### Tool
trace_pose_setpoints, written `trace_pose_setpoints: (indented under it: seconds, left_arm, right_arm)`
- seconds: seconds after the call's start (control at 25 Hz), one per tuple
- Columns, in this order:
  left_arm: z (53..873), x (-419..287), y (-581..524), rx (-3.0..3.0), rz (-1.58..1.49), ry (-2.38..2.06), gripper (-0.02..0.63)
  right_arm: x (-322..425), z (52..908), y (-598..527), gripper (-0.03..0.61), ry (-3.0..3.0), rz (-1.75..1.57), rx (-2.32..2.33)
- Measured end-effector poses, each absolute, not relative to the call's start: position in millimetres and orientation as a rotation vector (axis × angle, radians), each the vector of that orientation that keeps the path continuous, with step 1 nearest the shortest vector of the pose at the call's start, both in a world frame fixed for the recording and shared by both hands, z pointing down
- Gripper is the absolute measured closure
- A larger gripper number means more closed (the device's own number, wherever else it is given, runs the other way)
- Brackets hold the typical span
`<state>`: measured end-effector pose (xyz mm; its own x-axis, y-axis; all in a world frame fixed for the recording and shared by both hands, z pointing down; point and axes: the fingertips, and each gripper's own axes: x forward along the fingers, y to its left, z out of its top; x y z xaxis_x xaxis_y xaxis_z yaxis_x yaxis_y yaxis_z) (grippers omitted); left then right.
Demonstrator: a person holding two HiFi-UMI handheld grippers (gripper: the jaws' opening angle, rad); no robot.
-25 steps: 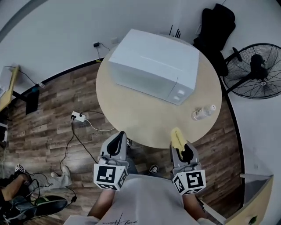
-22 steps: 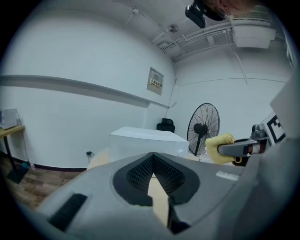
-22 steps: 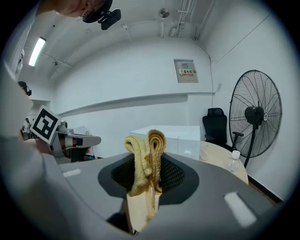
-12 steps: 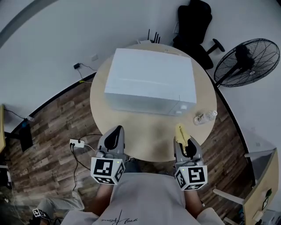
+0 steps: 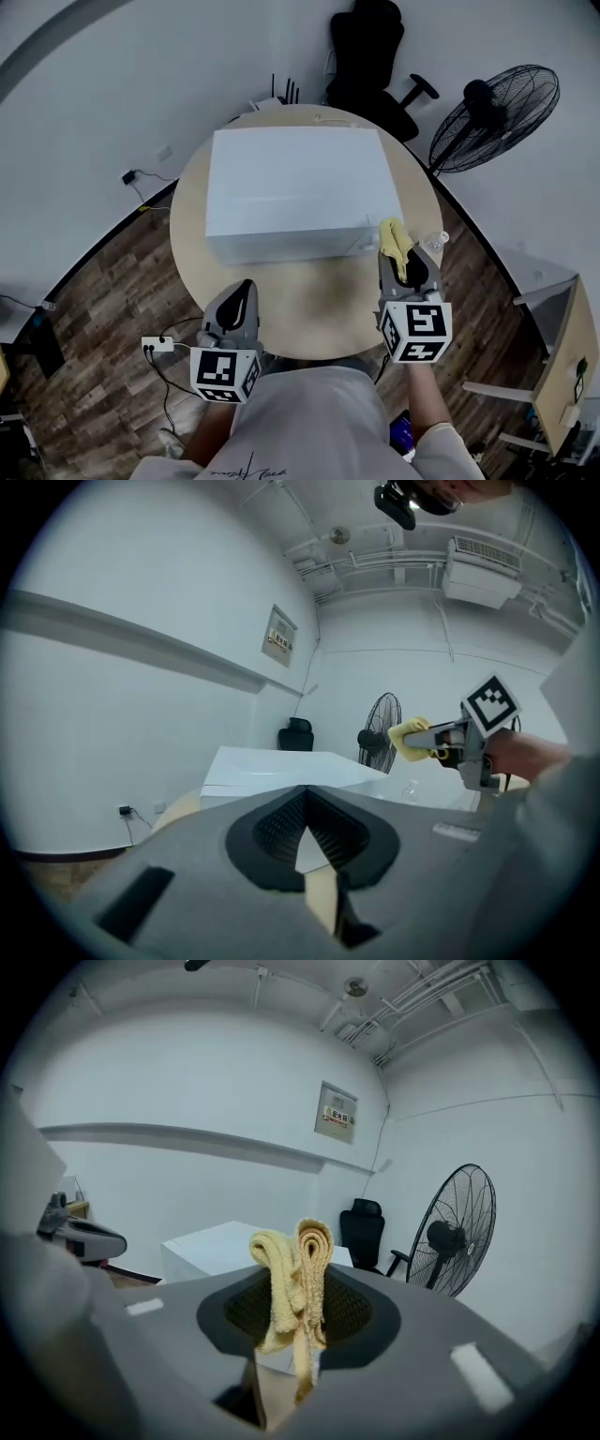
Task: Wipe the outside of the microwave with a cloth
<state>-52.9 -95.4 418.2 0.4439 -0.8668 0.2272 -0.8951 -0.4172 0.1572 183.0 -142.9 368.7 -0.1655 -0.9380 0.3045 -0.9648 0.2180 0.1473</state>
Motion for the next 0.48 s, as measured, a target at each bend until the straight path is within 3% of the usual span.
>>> trace_pose_setpoints:
  seconds: [0.48]
  left_arm:
    - [417, -56, -113, 2.439, 0.191, -1.546, 0.625]
  right_arm:
    - [217, 378, -288, 0.465, -2.063, 0.277, 1.732]
